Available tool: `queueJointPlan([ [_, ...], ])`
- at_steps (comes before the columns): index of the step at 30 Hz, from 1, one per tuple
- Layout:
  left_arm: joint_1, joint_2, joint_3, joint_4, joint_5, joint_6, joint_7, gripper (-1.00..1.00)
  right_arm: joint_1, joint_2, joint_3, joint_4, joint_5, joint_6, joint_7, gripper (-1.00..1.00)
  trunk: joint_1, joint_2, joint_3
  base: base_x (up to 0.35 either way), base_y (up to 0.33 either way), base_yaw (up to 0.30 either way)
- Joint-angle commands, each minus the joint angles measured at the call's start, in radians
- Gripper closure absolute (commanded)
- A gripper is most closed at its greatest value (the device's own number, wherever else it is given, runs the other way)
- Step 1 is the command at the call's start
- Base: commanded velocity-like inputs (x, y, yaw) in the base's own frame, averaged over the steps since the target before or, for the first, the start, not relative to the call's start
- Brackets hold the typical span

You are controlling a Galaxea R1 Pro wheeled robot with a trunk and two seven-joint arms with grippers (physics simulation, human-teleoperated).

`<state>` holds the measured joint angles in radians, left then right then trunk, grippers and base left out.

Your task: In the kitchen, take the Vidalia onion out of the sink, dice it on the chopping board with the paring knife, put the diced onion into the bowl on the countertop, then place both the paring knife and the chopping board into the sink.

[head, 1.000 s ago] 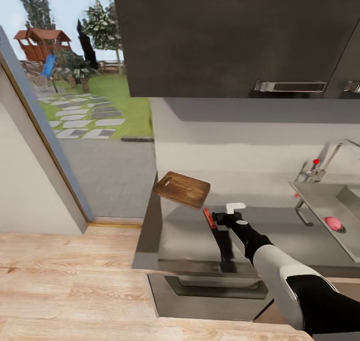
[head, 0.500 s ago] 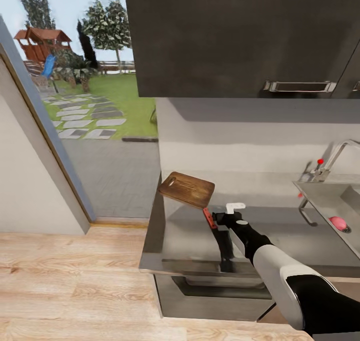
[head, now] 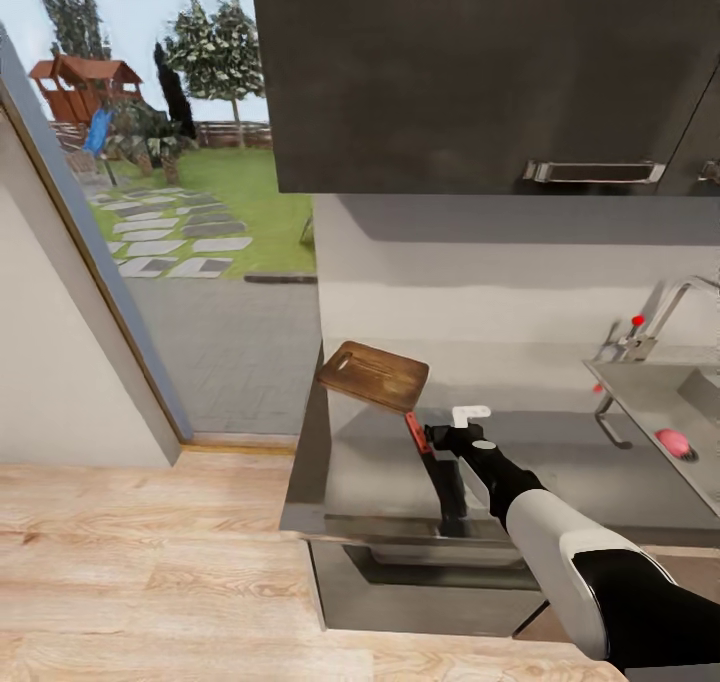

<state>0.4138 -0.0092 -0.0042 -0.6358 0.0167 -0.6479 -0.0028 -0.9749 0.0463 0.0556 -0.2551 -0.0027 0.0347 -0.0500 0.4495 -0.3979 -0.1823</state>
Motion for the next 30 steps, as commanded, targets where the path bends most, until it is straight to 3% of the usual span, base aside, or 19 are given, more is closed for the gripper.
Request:
queueJointPlan([
  [1,0.000,0.000,0.000,-0.002,0.002,-0.001,0.000,-1.00,-0.001,0.000,0.006,-0.001,0.000,0.004,-0.005,-1.00,0.000,-0.002,-0.002,-0.064,0.000,0.000],
  [11,0.000,0.000,0.000,-0.004,0.002,-0.001,0.000,-1.00,-0.001,0.001,0.006,0.000,0.000,0.004,-0.005,-1.00,0.000,-0.002,-0.002,-0.009,0.000,0.000],
  [30,0.000,0.000,0.000,-0.002,0.002,-0.001,0.000,-1.00,-0.001,0.001,0.006,0.000,0.000,0.004,-0.005,-1.00,0.000,-0.002,-0.002,0.122,0.000,0.000],
])
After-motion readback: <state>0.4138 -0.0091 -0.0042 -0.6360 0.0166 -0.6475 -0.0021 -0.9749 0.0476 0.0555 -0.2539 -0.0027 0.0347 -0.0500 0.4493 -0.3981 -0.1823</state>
